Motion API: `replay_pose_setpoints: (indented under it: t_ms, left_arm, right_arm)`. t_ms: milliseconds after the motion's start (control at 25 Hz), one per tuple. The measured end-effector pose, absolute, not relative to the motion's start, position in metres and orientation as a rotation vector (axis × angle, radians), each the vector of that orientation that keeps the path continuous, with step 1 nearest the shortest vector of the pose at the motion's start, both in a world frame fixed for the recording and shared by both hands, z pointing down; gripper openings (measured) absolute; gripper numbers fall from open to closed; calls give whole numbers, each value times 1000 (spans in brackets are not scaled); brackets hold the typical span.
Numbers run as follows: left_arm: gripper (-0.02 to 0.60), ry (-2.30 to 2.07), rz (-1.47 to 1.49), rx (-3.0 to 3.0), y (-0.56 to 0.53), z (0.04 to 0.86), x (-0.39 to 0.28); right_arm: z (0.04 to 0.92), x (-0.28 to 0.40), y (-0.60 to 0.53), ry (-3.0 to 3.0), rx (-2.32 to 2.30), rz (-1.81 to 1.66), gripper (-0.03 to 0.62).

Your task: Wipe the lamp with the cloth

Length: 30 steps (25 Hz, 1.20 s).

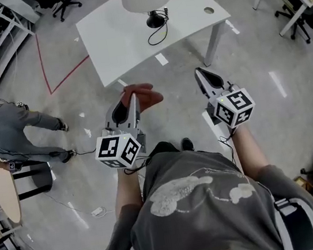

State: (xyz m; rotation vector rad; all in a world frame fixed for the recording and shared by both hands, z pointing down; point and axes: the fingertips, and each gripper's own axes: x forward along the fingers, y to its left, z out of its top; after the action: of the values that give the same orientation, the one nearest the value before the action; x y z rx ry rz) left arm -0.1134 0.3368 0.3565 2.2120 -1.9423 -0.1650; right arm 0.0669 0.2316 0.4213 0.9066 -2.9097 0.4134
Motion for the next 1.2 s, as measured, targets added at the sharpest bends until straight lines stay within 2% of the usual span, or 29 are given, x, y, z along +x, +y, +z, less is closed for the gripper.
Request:
replay_pose_setpoints:
  t_ms: [560,960,1200]
  left_arm:
    - [71,-1900,-208,2249,250,356,-164]
    - [71,-1766,-244,2351,121,344,-245]
    - [71,-1703,-260,2438,65,335,-272]
  right_arm:
    - [421,50,162,-2850,1033,402,5]
    - [391,-18,57,-2804,1203,331,5]
    - [388,-52,10,-2811,1275,305,5]
